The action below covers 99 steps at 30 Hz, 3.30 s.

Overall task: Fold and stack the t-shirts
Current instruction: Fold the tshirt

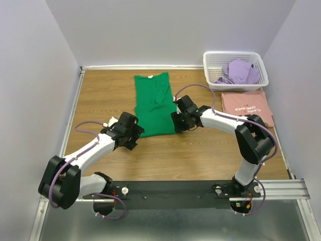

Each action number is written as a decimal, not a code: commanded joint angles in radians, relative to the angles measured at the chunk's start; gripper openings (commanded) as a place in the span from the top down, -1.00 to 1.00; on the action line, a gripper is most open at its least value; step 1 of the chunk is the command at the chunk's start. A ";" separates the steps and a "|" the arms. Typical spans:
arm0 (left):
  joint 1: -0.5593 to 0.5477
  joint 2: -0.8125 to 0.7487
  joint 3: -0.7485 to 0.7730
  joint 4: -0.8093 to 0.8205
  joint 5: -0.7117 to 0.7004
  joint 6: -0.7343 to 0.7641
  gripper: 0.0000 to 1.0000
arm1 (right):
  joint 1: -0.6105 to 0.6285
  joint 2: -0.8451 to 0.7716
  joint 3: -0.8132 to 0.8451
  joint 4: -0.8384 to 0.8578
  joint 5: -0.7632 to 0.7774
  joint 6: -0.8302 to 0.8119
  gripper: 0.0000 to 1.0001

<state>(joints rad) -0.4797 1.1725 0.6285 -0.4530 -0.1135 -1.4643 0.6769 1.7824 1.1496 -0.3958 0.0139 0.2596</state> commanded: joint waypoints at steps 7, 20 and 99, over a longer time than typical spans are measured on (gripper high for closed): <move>-0.039 0.190 0.080 -0.018 -0.107 -0.278 -0.46 | 0.007 -0.101 -0.079 0.000 0.090 -0.002 -0.24; -0.043 0.337 0.155 -0.039 -0.147 -0.346 -0.30 | 0.006 -0.156 -0.126 0.012 0.103 -0.006 -0.25; 0.084 -0.274 0.048 -0.012 -0.178 0.573 -0.62 | 0.222 0.028 -0.016 -0.132 0.009 -0.701 0.99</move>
<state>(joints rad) -0.3988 0.8680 0.7136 -0.3843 -0.4400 -0.7578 0.8928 1.8538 1.1576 -0.4229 0.1806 -0.5133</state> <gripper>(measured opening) 0.815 0.016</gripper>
